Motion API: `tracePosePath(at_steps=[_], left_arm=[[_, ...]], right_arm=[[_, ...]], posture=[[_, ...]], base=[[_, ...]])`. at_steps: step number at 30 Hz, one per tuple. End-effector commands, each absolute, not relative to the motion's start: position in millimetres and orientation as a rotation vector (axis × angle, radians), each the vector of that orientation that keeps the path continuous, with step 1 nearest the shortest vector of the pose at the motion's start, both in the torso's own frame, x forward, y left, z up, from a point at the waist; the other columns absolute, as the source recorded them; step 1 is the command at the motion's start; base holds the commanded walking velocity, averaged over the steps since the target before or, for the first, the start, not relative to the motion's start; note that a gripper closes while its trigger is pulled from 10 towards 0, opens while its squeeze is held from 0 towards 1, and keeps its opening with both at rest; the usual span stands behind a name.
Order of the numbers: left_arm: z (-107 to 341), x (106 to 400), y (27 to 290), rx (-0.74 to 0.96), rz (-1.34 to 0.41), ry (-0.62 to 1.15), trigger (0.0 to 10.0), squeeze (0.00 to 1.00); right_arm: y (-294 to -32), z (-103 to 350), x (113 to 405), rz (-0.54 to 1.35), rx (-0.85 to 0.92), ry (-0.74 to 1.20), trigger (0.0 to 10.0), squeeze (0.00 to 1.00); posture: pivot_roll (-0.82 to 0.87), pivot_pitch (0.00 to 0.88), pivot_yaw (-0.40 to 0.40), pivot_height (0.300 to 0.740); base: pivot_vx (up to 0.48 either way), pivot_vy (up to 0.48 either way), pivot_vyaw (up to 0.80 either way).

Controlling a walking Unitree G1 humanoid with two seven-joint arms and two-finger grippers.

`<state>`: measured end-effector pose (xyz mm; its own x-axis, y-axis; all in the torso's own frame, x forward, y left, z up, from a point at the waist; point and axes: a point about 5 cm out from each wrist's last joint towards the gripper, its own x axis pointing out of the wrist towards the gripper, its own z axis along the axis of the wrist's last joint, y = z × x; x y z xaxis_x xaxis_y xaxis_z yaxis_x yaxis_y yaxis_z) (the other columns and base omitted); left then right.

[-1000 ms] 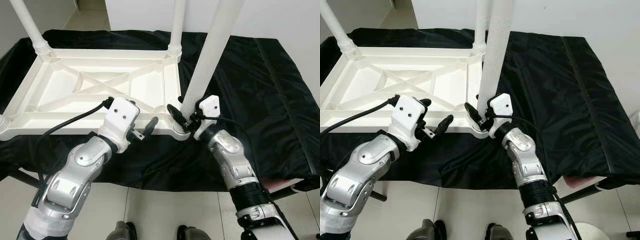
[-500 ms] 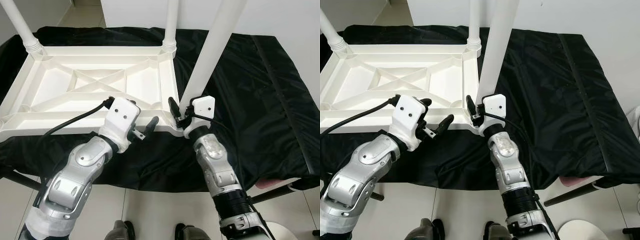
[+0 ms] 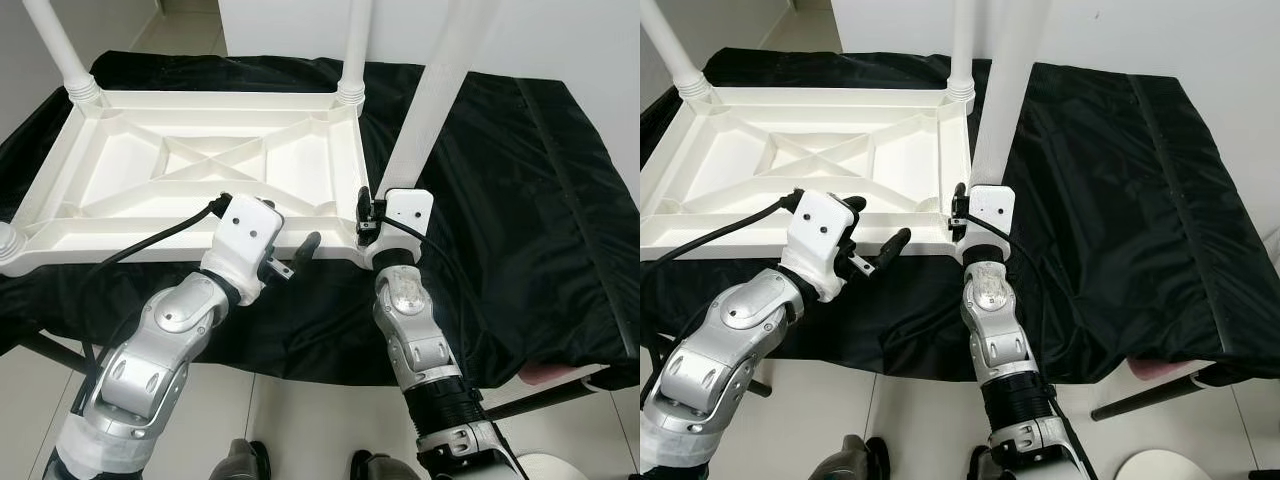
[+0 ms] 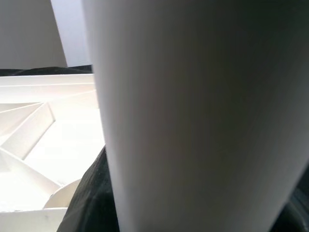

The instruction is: Building children table

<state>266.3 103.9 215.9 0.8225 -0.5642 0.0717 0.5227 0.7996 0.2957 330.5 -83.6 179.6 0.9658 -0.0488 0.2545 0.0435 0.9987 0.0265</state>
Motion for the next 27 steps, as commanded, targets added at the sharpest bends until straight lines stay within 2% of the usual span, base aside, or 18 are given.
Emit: tracePosePath(at_steps=[1,8,16,18,19,25,26,27], left_arm=[[216.7,266.0,102.4,0.279,-0.592,-0.169,10.0,0.00],[216.4,266.9,101.4,0.281,-0.592,-0.170,10.0,0.00],[218.3,268.4,97.9,0.281,-0.598,-0.178,10.0,0.00],[218.5,268.4,96.3,0.238,-0.626,-0.167,10.0,0.00],[220.2,268.0,93.7,0.196,-0.664,-0.164,10.0,1.00],[222.4,267.4,90.6,0.161,-0.699,-0.165,10.0,1.00],[228.8,266.7,85.1,0.124,-0.750,-0.179,10.0,1.00],[240.6,263.5,77.9,0.063,-0.843,-0.211,10.0,0.00]], right_arm=[[-102.3,148.5,330.4,-0.140,-0.008,-0.126,10.0,0.00],[-103.9,160.2,333.5,-0.150,0.007,-0.160,10.0,0.00],[-95.5,176.1,332.2,-0.041,0.020,-0.228,10.0,0.00],[-95.7,180.3,332.1,-0.024,0.025,-0.245,10.0,0.00],[-98.4,187.2,332.5,0.002,0.029,-0.268,10.0,0.00],[-101.0,194.2,332.8,0.036,0.030,-0.292,10.0,0.00],[-103.9,202.6,333.6,0.083,0.028,-0.316,10.0,0.00],[-107.4,214.7,334.5,0.157,0.030,-0.342,10.0,0.00]], posture=[[-0.04,0.152,0.022,0.740],[-0.05,0.151,0.020,0.740],[-0.05,0.153,0.016,0.740],[-0.06,0.154,0.013,0.740],[-0.06,0.152,0.007,0.740],[-0.06,0.151,0.005,0.740],[-0.06,0.148,0.000,0.740],[-0.06,0.145,-0.001,0.740]], base=[[0.000,0.000,0.00],[0.000,0.000,0.00],[0.000,0.000,0.00],[0.000,0.000,0.00],[0.000,0.000,0.00],[0.000,0.000,0.00],[0.000,0.000,0.00],[0.000,0.000,0.00]])
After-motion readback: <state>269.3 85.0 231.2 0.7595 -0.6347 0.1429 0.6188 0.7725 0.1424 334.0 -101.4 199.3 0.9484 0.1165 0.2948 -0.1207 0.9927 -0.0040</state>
